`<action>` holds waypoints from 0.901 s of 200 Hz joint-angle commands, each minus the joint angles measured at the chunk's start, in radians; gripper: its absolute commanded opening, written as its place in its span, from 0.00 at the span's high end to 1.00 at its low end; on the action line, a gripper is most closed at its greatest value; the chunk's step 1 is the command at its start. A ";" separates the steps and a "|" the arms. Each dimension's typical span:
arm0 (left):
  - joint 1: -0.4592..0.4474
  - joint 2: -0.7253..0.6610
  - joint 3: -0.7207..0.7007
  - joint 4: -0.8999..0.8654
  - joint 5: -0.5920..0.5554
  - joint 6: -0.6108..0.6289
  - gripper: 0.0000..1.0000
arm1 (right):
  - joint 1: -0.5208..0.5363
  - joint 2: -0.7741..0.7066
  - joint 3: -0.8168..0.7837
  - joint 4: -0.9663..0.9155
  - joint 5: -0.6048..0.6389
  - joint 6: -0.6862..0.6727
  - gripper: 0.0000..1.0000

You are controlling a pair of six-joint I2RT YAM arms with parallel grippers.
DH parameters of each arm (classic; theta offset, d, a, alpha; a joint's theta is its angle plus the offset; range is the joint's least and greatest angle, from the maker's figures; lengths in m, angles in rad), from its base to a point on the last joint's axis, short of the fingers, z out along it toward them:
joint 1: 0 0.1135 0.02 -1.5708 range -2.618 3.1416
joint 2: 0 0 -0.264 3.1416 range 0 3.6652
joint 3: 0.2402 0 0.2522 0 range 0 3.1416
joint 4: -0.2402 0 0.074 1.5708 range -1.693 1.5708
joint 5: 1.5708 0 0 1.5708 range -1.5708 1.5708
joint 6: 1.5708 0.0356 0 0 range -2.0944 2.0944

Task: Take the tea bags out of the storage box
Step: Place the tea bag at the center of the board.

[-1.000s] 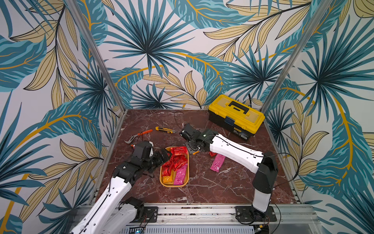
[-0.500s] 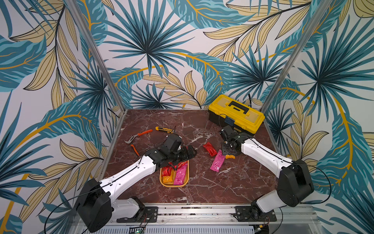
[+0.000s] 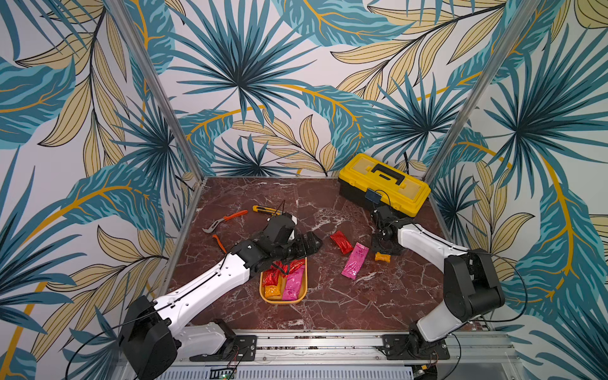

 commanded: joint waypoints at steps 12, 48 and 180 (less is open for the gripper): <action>0.048 -0.133 -0.071 -0.027 -0.040 -0.006 0.00 | -0.005 0.046 -0.030 0.028 -0.036 -0.005 0.39; 0.092 -0.242 -0.120 -0.066 -0.063 -0.008 0.00 | -0.005 0.052 -0.049 0.048 -0.048 0.001 0.39; 0.143 -0.390 -0.184 -0.216 -0.102 -0.003 0.00 | -0.005 -0.078 -0.067 0.014 -0.012 0.024 0.21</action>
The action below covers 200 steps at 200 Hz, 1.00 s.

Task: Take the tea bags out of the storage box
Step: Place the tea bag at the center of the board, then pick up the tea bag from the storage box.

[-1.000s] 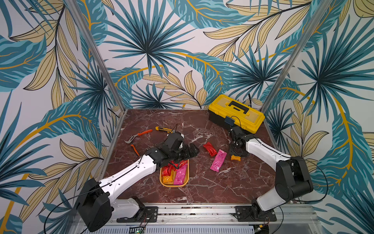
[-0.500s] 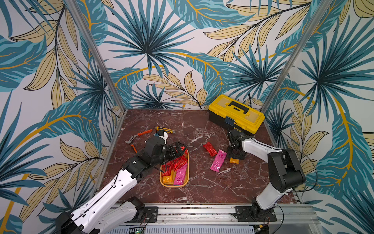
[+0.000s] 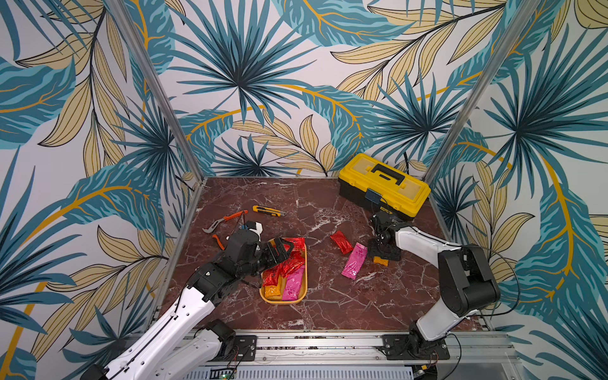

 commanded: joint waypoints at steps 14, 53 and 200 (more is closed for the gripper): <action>0.019 -0.035 -0.038 -0.058 -0.027 0.007 0.00 | -0.001 -0.093 0.001 -0.049 0.037 0.014 0.20; 0.030 -0.053 -0.050 -0.103 -0.049 0.011 0.00 | 0.000 -0.196 0.037 -0.102 0.053 0.001 0.19; 0.159 -0.143 -0.137 -0.142 -0.011 -0.009 0.00 | 0.462 -0.057 0.382 -0.085 -0.140 0.103 0.39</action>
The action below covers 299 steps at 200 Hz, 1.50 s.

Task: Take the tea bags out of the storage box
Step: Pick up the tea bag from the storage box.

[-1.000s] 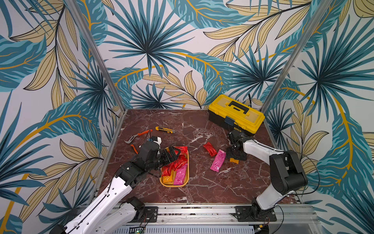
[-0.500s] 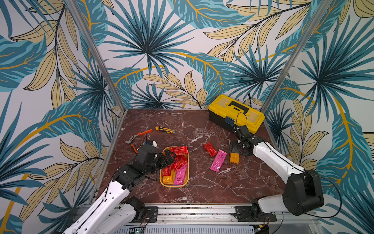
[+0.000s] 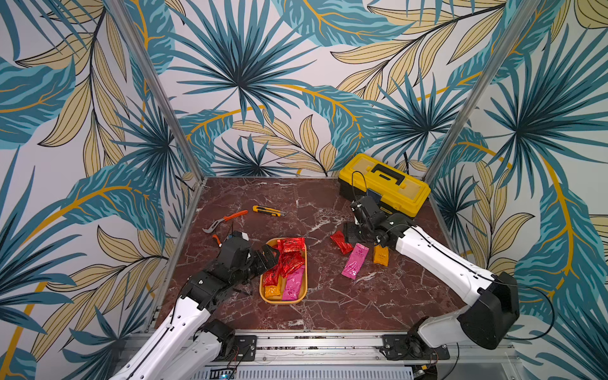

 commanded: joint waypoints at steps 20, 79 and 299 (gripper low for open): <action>0.078 -0.079 -0.061 -0.042 0.056 -0.005 0.00 | 0.085 0.140 0.104 0.059 -0.137 0.042 0.43; 0.094 -0.155 -0.093 -0.081 0.070 -0.020 0.00 | 0.086 0.292 0.214 0.138 -0.292 0.073 0.55; 0.096 -0.159 -0.112 -0.063 0.090 -0.044 0.00 | -0.085 0.429 -0.088 0.793 -0.721 0.356 0.66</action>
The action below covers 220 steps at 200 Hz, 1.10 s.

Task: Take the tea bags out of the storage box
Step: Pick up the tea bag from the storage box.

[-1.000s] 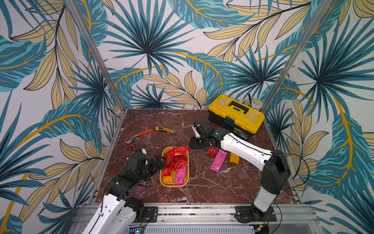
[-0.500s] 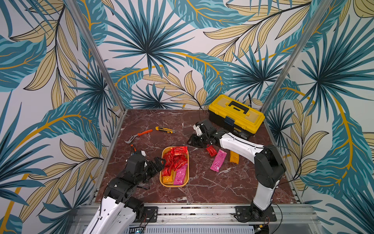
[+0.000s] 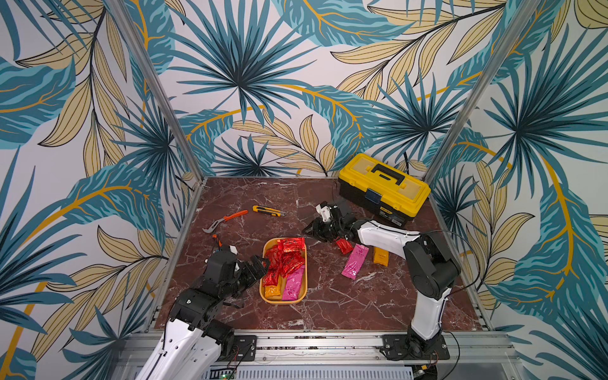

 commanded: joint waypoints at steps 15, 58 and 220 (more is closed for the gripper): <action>0.006 0.008 -0.017 0.027 0.011 -0.003 0.00 | -0.002 0.037 -0.034 0.072 -0.037 0.021 0.67; 0.006 0.018 -0.016 0.033 0.019 -0.002 0.00 | -0.004 0.042 -0.053 0.101 -0.045 0.026 0.68; 0.005 0.032 -0.026 0.053 0.036 -0.005 0.00 | -0.004 0.044 -0.114 0.222 -0.124 0.077 0.73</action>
